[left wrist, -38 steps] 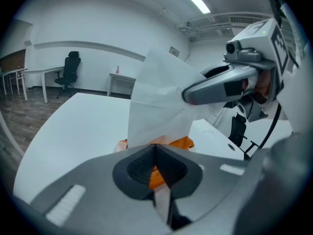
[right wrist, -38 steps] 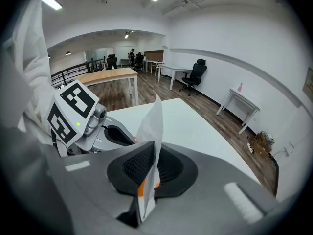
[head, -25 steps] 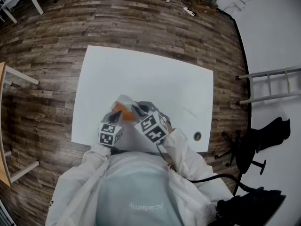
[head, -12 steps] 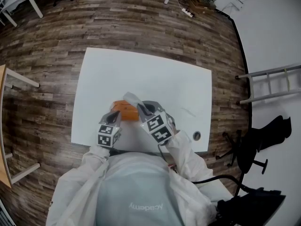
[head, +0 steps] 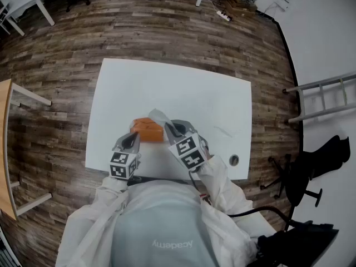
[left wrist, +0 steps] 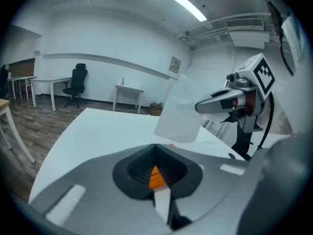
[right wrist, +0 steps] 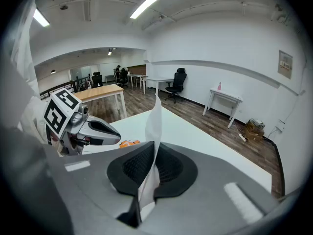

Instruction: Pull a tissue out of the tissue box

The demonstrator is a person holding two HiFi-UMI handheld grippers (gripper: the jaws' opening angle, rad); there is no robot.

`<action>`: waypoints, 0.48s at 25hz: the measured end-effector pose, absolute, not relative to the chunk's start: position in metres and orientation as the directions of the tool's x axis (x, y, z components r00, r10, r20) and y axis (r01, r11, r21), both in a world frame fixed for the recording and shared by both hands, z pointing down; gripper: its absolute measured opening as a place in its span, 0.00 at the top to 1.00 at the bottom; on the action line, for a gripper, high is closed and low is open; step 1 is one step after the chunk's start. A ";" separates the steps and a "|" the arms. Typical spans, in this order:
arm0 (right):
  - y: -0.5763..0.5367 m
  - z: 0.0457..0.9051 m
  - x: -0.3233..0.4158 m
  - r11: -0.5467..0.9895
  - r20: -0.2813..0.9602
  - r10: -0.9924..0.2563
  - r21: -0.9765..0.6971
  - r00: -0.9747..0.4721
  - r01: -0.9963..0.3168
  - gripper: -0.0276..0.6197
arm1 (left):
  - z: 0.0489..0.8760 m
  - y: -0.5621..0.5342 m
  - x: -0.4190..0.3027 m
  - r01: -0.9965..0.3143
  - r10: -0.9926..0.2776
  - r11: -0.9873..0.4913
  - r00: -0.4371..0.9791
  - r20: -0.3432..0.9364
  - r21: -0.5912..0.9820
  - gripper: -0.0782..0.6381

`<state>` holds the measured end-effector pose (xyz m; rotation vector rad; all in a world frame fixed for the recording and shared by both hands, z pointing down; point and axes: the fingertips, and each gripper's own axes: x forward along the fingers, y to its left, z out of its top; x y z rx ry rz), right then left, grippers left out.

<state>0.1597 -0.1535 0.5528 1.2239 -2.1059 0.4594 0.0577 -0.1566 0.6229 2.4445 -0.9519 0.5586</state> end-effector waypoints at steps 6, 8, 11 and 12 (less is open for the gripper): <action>-0.151 0.545 0.167 0.474 0.644 -0.679 0.017 -0.353 -0.880 0.95 | 0.599 -0.159 0.046 -0.738 -0.579 -0.637 0.648 0.495 0.221 0.89; -0.149 0.542 0.171 0.459 0.631 -0.693 0.011 -0.350 -0.888 0.95 | 0.591 -0.158 0.041 -0.746 -0.595 -0.635 0.637 0.489 0.199 0.89; -0.146 0.539 0.175 0.444 0.614 -0.710 0.009 -0.345 -0.896 0.95 | 0.577 -0.160 0.031 -0.757 -0.620 -0.636 0.617 0.484 0.149 0.89; -0.145 0.537 0.177 0.438 0.609 -0.715 0.008 -0.343 -0.899 0.95 | 0.570 -0.161 0.026 -0.762 -0.633 -0.634 0.608 0.479 0.130 0.89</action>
